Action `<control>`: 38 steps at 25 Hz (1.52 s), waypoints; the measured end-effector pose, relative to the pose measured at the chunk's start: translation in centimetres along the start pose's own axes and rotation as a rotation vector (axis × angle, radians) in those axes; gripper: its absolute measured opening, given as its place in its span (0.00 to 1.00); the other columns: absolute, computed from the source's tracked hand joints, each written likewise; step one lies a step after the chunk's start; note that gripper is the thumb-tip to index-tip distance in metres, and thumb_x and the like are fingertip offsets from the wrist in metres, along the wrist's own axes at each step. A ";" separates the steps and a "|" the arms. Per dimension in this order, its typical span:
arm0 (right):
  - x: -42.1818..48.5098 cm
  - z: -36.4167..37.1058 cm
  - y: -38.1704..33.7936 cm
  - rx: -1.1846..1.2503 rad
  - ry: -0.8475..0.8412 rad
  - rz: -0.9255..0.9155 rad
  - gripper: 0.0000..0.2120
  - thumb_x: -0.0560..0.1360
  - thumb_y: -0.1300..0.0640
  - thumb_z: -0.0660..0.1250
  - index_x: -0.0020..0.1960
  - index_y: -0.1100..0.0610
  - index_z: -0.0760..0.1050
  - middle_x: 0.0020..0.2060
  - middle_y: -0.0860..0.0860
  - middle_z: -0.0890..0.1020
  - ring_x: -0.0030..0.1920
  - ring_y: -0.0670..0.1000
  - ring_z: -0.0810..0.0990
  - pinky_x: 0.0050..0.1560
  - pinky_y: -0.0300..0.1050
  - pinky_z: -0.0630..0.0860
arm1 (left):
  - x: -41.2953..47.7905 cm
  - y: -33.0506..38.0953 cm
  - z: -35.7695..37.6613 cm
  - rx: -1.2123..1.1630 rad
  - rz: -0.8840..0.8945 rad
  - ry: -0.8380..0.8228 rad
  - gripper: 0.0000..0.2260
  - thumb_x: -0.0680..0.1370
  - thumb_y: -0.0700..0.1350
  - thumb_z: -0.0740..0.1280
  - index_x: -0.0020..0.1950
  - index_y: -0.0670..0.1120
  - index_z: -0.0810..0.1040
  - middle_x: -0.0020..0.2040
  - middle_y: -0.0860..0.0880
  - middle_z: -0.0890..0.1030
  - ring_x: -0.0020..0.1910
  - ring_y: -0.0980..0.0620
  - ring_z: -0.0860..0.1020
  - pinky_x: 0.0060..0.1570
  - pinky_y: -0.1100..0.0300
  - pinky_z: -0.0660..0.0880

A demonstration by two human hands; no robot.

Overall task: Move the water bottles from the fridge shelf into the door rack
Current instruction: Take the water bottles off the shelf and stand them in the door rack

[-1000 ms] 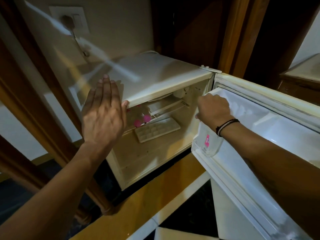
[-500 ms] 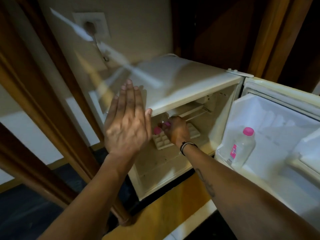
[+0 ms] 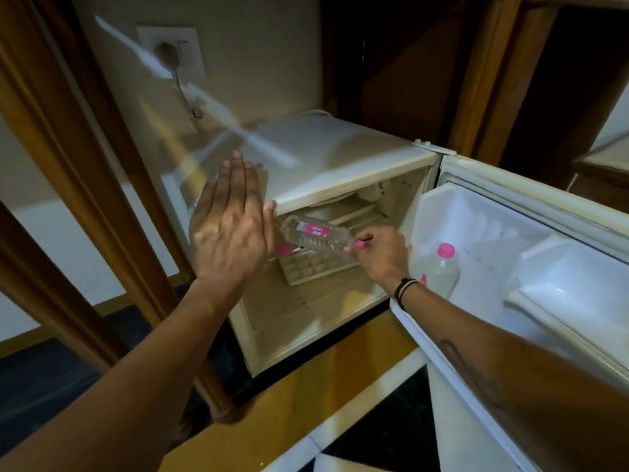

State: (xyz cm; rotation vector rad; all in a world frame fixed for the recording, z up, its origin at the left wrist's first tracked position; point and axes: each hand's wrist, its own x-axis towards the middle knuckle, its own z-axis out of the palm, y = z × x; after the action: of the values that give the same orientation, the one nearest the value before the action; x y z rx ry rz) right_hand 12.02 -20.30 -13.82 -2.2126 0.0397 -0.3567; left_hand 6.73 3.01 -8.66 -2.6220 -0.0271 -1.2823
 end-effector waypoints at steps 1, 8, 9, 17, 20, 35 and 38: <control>-0.4 -1.8 0.0 0.041 0.038 -0.005 0.06 0.68 0.57 0.80 0.44 0.53 0.86 0.41 0.47 0.86 0.44 0.49 0.85 0.48 0.47 0.83 | 0.0 0.1 -0.4 -0.001 0.001 -0.008 0.31 0.92 0.53 0.49 0.87 0.34 0.65 0.86 0.32 0.66 0.86 0.36 0.68 0.86 0.45 0.57; -2.1 -14.1 -3.5 -0.385 -0.034 -0.227 0.05 0.71 0.59 0.78 0.47 0.54 0.86 0.43 0.49 0.85 0.38 0.47 0.80 0.43 0.43 0.78 | -0.1 0.1 -1.4 -0.053 -0.013 -0.058 0.31 0.92 0.55 0.49 0.87 0.34 0.65 0.87 0.33 0.65 0.87 0.36 0.67 0.87 0.44 0.58; -2.5 -14.9 -3.6 -0.490 -0.057 -0.259 0.04 0.70 0.60 0.78 0.45 0.55 0.86 0.42 0.50 0.85 0.38 0.48 0.81 0.43 0.44 0.79 | -0.1 0.0 -1.4 -0.059 -0.015 -0.063 0.32 0.92 0.55 0.48 0.88 0.34 0.64 0.87 0.32 0.64 0.87 0.36 0.67 0.87 0.44 0.57; -3.0 -16.0 -1.0 -0.963 -0.098 -0.249 0.08 0.77 0.60 0.70 0.53 0.58 0.73 0.53 0.60 0.79 0.53 0.62 0.79 0.46 0.48 0.70 | -0.2 0.5 -2.7 -0.059 -0.025 -0.122 0.31 0.92 0.54 0.50 0.86 0.33 0.67 0.85 0.31 0.69 0.83 0.33 0.73 0.83 0.40 0.66; -3.0 -14.9 0.0 -1.000 -0.117 -0.212 0.10 0.80 0.60 0.65 0.60 0.61 0.74 0.55 0.60 0.79 0.54 0.62 0.79 0.48 0.50 0.72 | -0.2 0.5 -3.0 -0.068 -0.027 -0.128 0.31 0.92 0.55 0.51 0.85 0.33 0.67 0.84 0.31 0.70 0.81 0.33 0.74 0.79 0.38 0.71; -1.3 -9.3 0.1 -0.821 -0.136 -0.354 0.09 0.77 0.55 0.69 0.54 0.58 0.77 0.46 0.56 0.78 0.50 0.61 0.81 0.45 0.48 0.72 | -0.3 0.6 -1.9 -0.070 -0.031 -0.050 0.30 0.92 0.54 0.52 0.86 0.33 0.67 0.84 0.31 0.70 0.83 0.33 0.72 0.82 0.39 0.66; -0.6 -3.5 -0.9 -0.533 -0.213 -0.522 0.20 0.75 0.44 0.71 0.60 0.54 0.77 0.53 0.53 0.82 0.53 0.55 0.82 0.51 0.47 0.79 | -0.2 0.3 -1.1 -0.036 -0.041 -0.048 0.31 0.92 0.55 0.52 0.86 0.33 0.66 0.85 0.31 0.68 0.85 0.33 0.69 0.84 0.40 0.61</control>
State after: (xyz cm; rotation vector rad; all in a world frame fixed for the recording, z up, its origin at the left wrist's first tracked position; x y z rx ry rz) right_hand 10.46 -22.32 -11.18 -2.7631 -0.6347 -0.4245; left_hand 5.80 2.51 -8.17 -2.6957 -0.0676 -1.2438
